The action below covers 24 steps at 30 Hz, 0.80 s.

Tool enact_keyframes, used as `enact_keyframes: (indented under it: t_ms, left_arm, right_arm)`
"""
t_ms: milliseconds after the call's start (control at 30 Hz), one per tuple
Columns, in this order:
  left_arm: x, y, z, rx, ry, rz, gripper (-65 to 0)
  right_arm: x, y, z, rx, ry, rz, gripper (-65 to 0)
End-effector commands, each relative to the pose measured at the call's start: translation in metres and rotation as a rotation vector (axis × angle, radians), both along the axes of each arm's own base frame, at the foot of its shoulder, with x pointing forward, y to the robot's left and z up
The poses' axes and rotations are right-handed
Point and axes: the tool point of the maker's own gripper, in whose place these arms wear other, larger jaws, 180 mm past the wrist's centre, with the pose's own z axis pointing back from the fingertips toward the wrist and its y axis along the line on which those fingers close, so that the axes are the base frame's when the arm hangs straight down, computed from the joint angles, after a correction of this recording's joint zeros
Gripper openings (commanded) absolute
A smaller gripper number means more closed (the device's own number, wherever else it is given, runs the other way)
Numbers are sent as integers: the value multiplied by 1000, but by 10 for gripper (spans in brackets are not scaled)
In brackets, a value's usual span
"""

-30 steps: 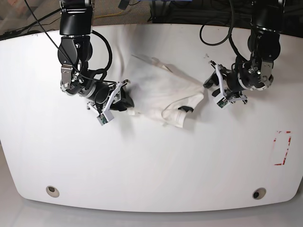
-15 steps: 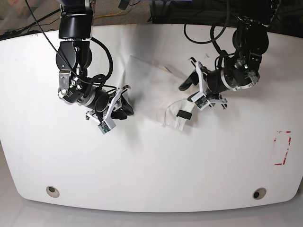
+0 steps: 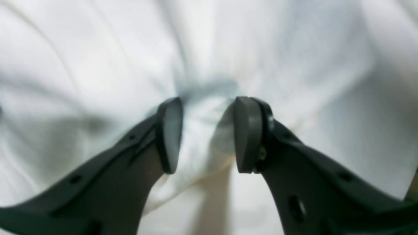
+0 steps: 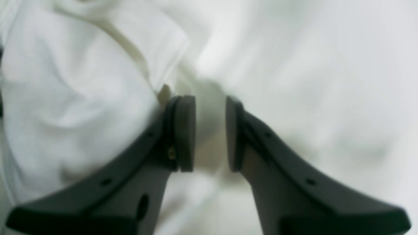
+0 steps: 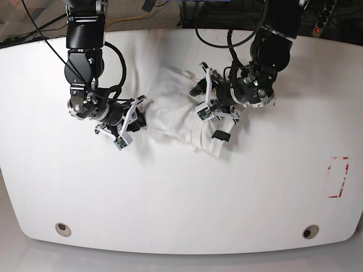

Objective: Fold the T-shirt properly
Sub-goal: 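Carry the folded bundle with both grippers toward the red taped rectangle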

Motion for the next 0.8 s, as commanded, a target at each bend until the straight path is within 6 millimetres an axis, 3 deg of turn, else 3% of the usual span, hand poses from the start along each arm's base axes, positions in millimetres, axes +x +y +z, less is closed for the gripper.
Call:
enact_keyframes:
  t_ms: [0,133,367,533,600,767]
  left_arm:
    - [23,12,4,42,-28,35,-406]
    - [46,36,22,65,-91,71,-406]
    - [65,76,72,124,-256,103,-406]
    - [68,96,86,181,-281,147,-406]
    - [70,104,90,188,-285,176,-406]
    - [74,97,94,140,-283,224,-403]
  right_arm:
    - [9,-1,12,1,-48,1,-510]
    - [-1,9,11,-6,-53,22,-510]
    - [-41,78,11,5,-37,215,-510]
    - [-52,114,18,68,-35,244,-510]
    - [-52,124,21,90,-37,245,-510]
    - [-43,124,36,91,-85,243,-510]
